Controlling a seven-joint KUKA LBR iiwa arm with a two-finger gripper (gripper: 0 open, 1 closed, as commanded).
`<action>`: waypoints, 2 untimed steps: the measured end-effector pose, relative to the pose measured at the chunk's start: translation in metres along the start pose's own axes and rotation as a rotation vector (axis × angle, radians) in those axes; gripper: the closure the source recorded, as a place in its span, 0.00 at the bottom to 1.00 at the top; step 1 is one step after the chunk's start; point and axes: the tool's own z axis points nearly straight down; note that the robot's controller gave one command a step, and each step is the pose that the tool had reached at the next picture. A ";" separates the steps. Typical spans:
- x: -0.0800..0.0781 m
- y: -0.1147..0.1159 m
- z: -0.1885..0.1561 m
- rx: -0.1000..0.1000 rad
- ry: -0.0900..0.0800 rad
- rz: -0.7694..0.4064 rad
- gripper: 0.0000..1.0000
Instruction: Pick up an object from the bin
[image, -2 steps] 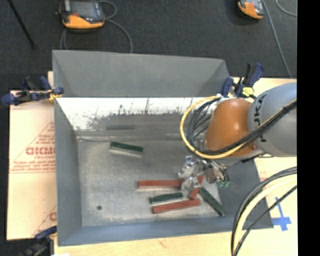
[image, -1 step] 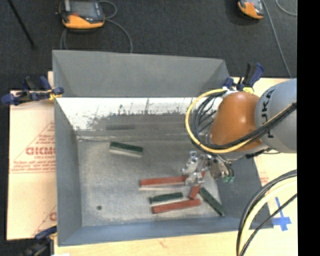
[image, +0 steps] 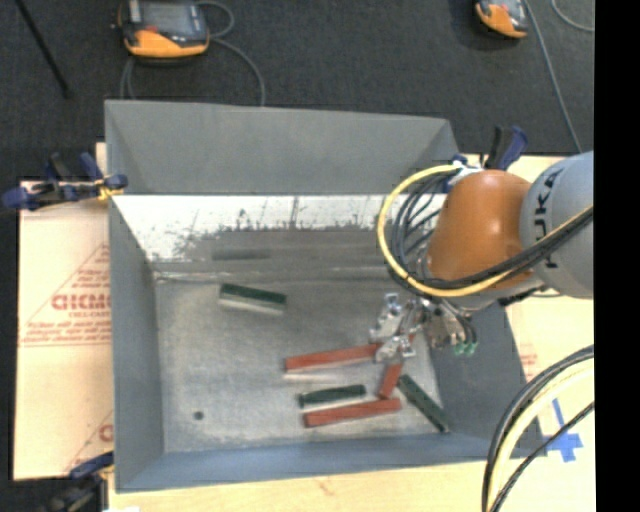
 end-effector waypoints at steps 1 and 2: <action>0.006 0.001 -0.046 -0.002 0.008 -0.007 1.00; -0.012 -0.004 -0.116 -0.001 -0.001 0.014 1.00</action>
Offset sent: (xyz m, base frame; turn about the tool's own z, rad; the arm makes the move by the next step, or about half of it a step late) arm 0.0111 -0.0012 0.1155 0.0142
